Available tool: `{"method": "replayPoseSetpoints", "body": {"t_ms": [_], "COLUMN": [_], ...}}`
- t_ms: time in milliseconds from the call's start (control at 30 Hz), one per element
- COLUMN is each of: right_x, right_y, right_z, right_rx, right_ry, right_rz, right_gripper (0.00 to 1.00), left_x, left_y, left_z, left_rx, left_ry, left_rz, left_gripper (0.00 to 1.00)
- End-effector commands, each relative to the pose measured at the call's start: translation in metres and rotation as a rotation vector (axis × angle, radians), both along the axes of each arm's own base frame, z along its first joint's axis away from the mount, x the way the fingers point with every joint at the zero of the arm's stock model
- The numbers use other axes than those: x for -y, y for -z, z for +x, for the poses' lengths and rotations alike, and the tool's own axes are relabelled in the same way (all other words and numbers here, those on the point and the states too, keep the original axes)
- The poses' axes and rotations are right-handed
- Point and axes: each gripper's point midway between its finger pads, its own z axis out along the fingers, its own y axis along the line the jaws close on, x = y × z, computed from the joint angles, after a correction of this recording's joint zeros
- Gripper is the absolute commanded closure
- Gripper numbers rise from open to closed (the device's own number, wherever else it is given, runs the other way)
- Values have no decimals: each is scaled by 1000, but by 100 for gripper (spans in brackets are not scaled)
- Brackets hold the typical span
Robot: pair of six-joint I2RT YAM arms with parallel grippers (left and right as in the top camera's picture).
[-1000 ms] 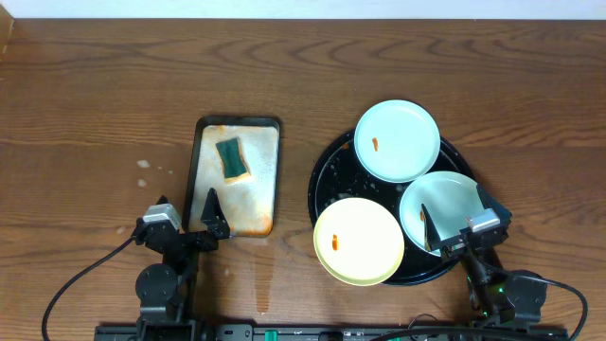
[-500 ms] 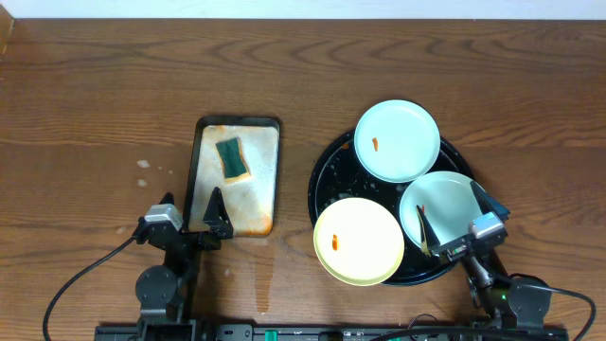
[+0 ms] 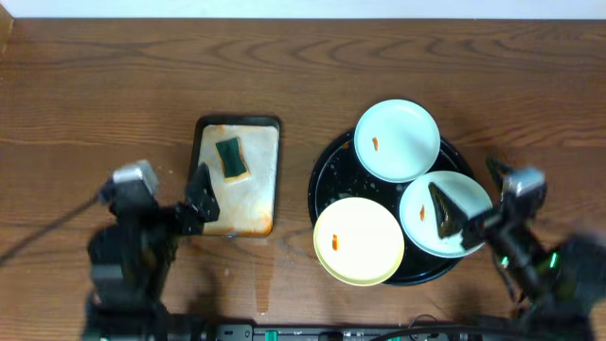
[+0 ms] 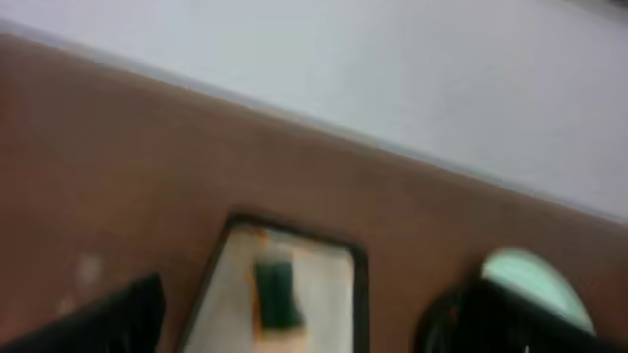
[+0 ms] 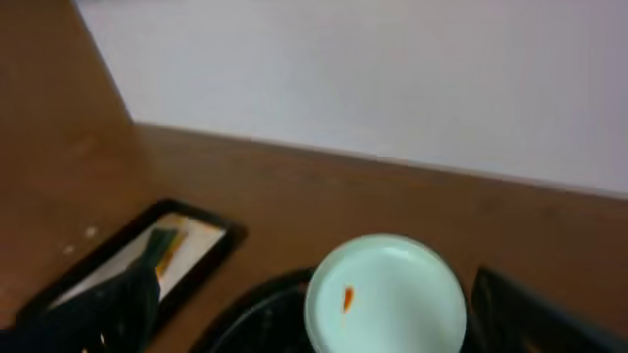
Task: Clean dirty plates on tray and stack at the side
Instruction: 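Lower the left gripper onto the green sponge and grasp it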
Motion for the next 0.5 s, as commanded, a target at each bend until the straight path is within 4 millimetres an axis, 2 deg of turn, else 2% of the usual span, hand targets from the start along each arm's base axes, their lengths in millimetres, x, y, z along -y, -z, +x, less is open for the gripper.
{"method": "replayPoseSetpoints", "body": {"t_ms": [0, 167, 233, 267, 333, 467], "right_x": [4, 6, 7, 7, 6, 0], "right_y": [-11, 15, 29, 42, 59, 80], "right_z": [35, 68, 80, 89, 94, 101], "right_rx": [-186, -484, -571, -615, -693, -776], "right_ry": [7, -5, -5, -6, -2, -28], "right_rz": [11, -1, 4, 8, 46, 85], "right_gripper": [1, 1, 1, 1, 1, 1], "left_x": [4, 5, 6, 10, 12, 13], "left_y": [-26, -13, 3, 19, 36, 72], "left_z": [21, 41, 49, 51, 57, 72], "left_rx": [-165, -376, -439, -504, -568, -685], "left_ry": [21, 22, 25, 41, 51, 51], "left_rz": [-21, -24, -31, -44, -54, -53], "left_gripper": [2, 2, 2, 2, 2, 2]}}
